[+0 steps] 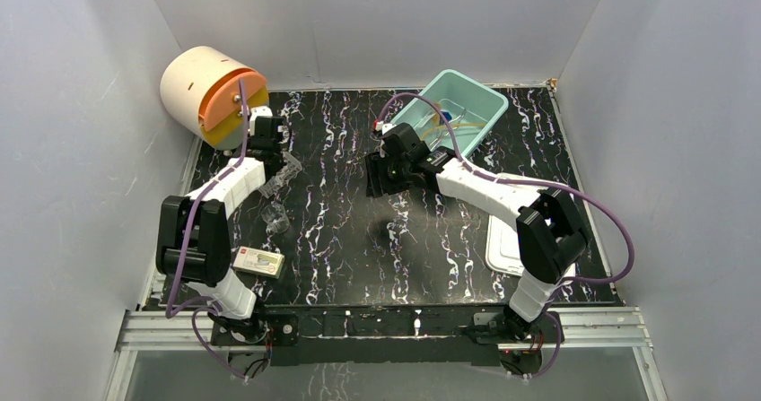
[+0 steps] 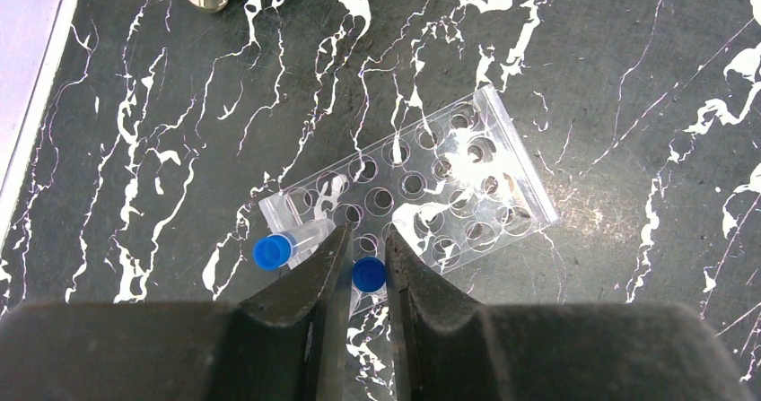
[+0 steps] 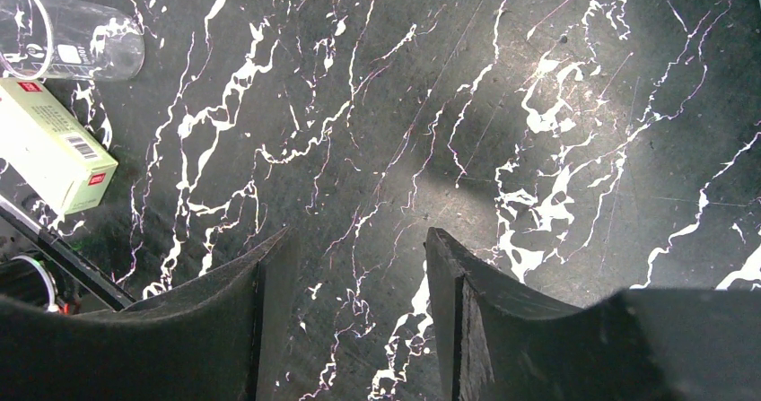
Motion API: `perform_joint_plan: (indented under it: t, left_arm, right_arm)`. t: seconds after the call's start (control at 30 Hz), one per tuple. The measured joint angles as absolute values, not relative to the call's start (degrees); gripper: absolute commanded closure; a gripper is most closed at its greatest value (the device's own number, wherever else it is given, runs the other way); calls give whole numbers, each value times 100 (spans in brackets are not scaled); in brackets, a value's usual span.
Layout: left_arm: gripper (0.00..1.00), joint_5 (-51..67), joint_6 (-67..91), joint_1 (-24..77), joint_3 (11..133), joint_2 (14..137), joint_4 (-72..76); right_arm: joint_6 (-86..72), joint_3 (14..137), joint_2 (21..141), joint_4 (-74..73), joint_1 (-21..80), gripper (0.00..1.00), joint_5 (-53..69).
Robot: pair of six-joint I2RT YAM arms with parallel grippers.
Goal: Organize the chemistry lab equipment
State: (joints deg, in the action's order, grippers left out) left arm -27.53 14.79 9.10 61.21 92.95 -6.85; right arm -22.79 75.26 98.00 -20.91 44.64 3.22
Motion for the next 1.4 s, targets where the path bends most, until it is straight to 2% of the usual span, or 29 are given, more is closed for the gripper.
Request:
perform_joint_plan:
  t: [0.37, 0.77, 1.4]
  left_arm:
    - [70, -2720, 1389, 910, 6121, 9310, -690]
    - [86, -2657, 1347, 910, 6123, 9397, -687]
    - [85, -2484, 1404, 910, 5828, 8818, -773]
  right_arm:
    - [-2373, 7526, 9800, -2091, 4464, 39, 322]
    - [-2421, 7526, 9800, -2093, 4464, 40, 318]
    - [-2475, 7522, 9800, -2093, 4464, 40, 322]
